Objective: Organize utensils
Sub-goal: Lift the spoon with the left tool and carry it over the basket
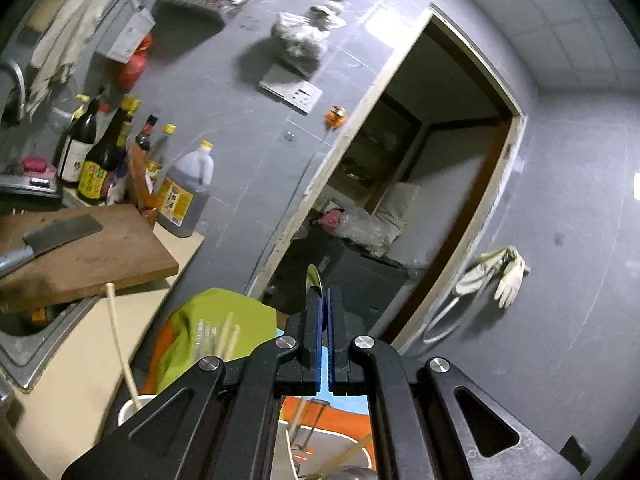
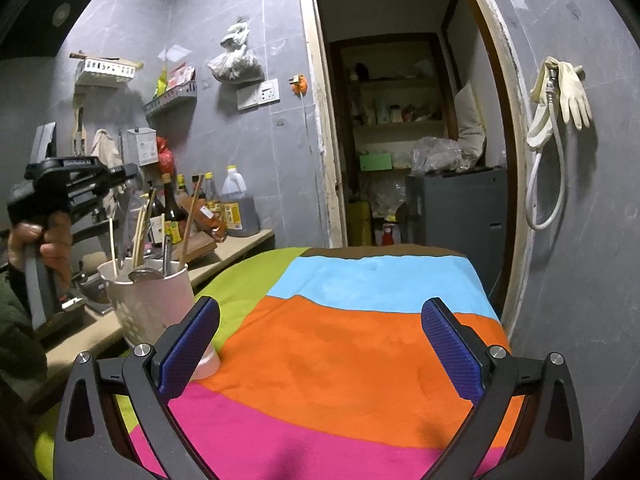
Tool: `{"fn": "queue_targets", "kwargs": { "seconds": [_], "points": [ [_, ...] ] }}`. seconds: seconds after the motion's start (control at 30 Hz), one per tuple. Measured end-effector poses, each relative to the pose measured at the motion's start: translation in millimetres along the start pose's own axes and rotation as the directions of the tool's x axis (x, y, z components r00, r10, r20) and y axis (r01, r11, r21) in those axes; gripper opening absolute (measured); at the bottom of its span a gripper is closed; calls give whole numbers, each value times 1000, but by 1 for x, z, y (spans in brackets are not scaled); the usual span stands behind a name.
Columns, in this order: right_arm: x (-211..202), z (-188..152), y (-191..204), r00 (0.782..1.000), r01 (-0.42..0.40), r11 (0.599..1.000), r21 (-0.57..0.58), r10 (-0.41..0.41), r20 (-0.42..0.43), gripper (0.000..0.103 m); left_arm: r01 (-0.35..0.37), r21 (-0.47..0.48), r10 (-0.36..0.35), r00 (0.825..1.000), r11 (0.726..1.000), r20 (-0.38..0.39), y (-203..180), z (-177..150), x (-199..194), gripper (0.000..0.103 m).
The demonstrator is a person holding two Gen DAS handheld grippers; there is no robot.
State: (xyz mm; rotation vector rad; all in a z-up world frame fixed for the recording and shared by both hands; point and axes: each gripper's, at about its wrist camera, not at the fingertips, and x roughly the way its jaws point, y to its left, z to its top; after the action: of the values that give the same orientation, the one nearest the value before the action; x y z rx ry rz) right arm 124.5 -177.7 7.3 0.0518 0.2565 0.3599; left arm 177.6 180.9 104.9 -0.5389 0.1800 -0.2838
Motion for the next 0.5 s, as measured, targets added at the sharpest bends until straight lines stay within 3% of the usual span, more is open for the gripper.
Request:
{"fn": "queue_targets", "kwargs": {
  "seconds": [0.3,0.5],
  "points": [
    [8,-5,5,1000,-15,1000,3,15,-26,102,-54,22,54,998,998,38,10,8,-14,0],
    [4,-3,8,1000,-10,1000,-17,10,-14,102,-124,35,125,991,992,-39,25,-14,-1,0]
  ]
}}
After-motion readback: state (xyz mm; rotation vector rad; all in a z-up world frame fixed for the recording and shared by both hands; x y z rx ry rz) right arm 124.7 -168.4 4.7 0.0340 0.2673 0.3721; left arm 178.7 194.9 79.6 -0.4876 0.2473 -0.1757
